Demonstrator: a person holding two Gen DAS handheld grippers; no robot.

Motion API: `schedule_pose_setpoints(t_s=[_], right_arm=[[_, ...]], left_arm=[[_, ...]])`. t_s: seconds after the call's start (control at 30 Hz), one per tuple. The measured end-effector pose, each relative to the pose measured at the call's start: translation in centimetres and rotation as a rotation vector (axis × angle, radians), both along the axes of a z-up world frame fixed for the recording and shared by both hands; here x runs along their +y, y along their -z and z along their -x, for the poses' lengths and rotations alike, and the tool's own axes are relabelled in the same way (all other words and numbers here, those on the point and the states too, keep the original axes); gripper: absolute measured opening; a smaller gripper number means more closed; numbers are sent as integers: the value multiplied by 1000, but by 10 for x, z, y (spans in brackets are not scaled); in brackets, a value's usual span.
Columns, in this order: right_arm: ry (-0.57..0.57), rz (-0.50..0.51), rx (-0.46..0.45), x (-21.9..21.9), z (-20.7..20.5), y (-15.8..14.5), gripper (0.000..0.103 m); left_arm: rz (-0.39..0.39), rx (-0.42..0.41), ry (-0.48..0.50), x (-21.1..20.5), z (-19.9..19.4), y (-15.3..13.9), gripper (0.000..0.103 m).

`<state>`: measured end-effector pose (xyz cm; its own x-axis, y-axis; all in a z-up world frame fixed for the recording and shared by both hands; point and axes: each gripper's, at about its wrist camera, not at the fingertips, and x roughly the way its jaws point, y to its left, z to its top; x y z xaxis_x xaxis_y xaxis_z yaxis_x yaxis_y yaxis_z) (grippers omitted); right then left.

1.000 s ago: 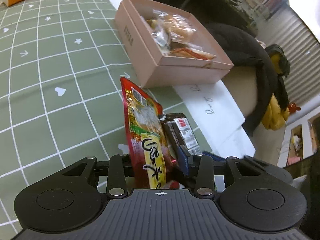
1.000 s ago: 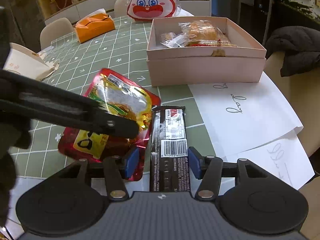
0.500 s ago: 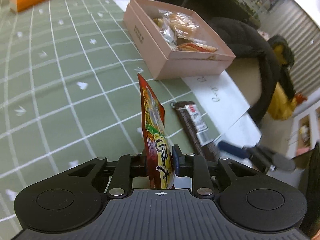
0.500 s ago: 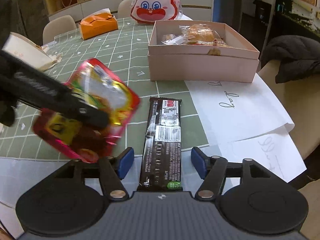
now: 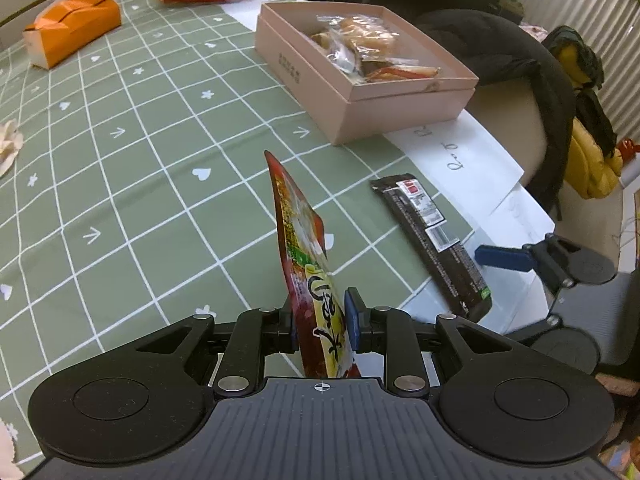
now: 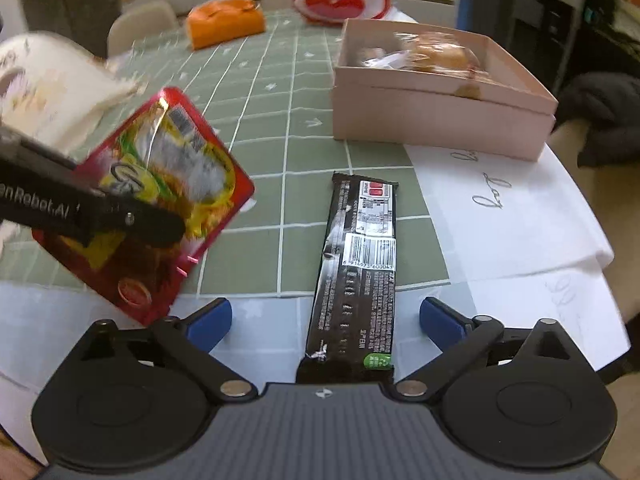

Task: Organize snacks
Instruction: 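Lift the red pouch with the left tool while the right tool drops the dark bar into the box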

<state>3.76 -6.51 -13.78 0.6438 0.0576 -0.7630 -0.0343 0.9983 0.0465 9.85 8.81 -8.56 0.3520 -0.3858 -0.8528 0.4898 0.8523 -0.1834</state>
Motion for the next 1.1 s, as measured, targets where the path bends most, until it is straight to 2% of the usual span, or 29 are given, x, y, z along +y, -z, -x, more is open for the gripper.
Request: schedule_pose_setpoints(t_s=[0.17, 0.33, 0.4, 0.5, 0.67, 0.97, 1.0, 1.03, 1.07, 1.1], right_arm=[[75, -58, -18, -16, -7, -7, 73], [75, -4, -5, -16, -19, -10, 47], [53, -1, -2, -13, -19, -11, 41], [55, 5, 3, -12, -20, -13, 41], [86, -48, -6, -24, -13, -21, 41], [154, -71, -58, -48, 2, -45, 40], [161, -77, -61, -51, 3, -47, 39], [168, -80, -66, -53, 5, -49, 24], [171, -85, -67, -55, 6, -51, 17], [171, -96, -68, -57, 7, -53, 16]], left_arm=[[32, 26, -19, 6, -3, 2, 27], [49, 37, -29, 10, -3, 3, 27], [49, 38, -26, 10, -1, 3, 26], [52, 40, -23, 9, -1, 2, 26], [52, 46, -4, 3, 0, 1, 26], [58, 56, 45, -14, 1, -2, 24], [62, 57, 51, -17, 1, -2, 24], [64, 57, 57, -19, 1, -3, 24], [66, 57, 64, -21, 1, -4, 24], [66, 57, 70, -24, 1, -4, 24]])
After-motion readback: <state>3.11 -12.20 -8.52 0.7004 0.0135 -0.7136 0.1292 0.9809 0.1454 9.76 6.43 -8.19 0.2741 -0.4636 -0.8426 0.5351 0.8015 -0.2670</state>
